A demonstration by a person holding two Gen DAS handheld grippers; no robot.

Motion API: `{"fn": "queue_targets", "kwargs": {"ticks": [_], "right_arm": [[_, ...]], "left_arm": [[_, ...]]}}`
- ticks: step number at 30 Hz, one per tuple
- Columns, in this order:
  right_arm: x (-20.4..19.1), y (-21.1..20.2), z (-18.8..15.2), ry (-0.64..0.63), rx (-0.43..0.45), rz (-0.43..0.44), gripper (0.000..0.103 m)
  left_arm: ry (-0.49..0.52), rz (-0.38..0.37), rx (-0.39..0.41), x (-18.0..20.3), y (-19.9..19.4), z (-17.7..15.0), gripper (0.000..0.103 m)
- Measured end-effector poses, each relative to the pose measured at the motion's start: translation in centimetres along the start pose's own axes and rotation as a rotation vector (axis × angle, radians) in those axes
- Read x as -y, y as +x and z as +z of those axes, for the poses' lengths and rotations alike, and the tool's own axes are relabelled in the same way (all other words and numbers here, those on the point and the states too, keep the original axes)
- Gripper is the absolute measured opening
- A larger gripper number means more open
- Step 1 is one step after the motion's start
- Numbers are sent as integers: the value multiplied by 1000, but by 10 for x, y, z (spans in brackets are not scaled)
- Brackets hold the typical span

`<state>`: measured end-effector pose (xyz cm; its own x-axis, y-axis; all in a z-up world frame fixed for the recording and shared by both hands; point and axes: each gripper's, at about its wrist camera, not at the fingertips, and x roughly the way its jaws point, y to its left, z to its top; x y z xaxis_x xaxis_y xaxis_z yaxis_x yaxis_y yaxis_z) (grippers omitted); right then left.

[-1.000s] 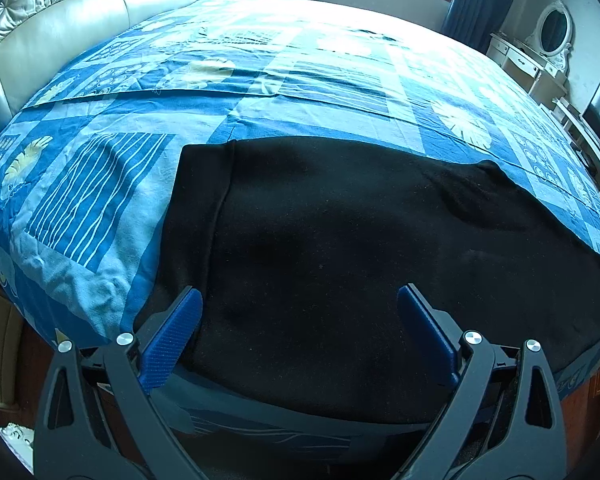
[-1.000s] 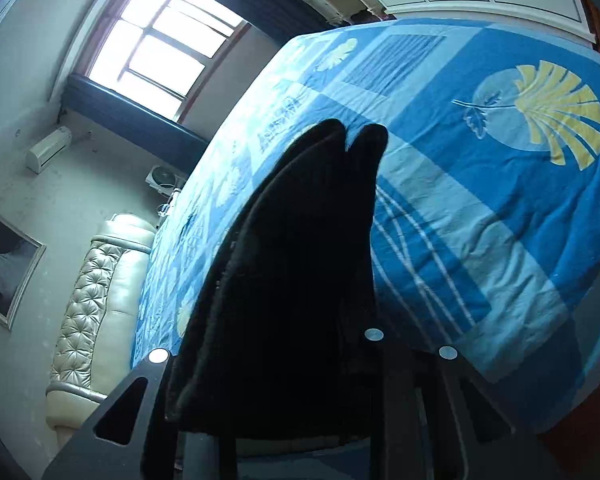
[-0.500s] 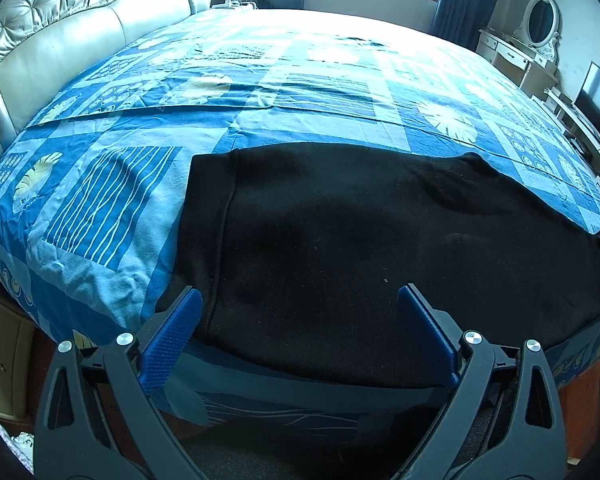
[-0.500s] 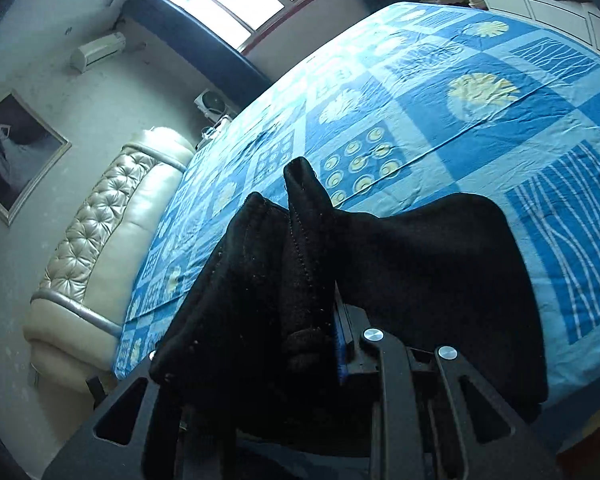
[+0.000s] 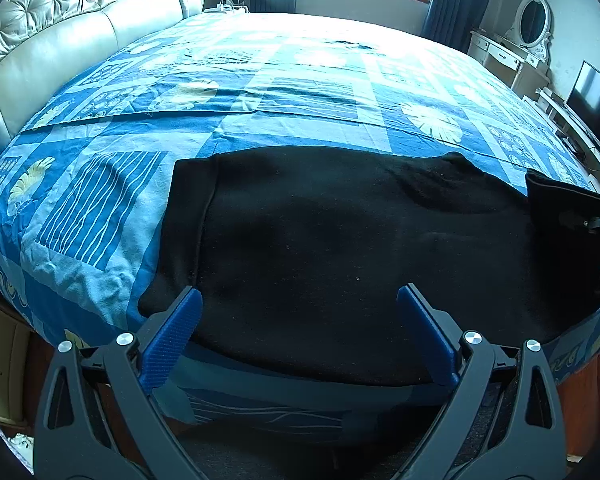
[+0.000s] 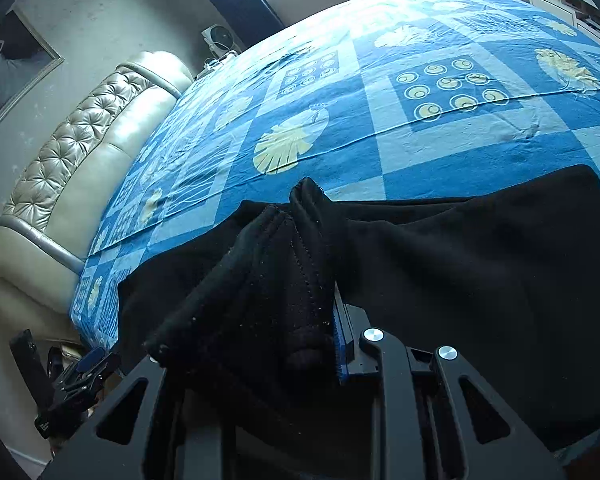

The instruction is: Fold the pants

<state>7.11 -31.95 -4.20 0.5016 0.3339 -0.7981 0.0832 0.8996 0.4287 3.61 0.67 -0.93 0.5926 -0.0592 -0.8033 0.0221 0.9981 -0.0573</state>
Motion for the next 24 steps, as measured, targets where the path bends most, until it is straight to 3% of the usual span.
{"fn": "queue_targets", "kwargs": {"ticks": [24], "right_arm": [[-35,32,-34,-148,-73,-107,25]], "left_arm": [[4,-2,0,3,2,-1,98]]}}
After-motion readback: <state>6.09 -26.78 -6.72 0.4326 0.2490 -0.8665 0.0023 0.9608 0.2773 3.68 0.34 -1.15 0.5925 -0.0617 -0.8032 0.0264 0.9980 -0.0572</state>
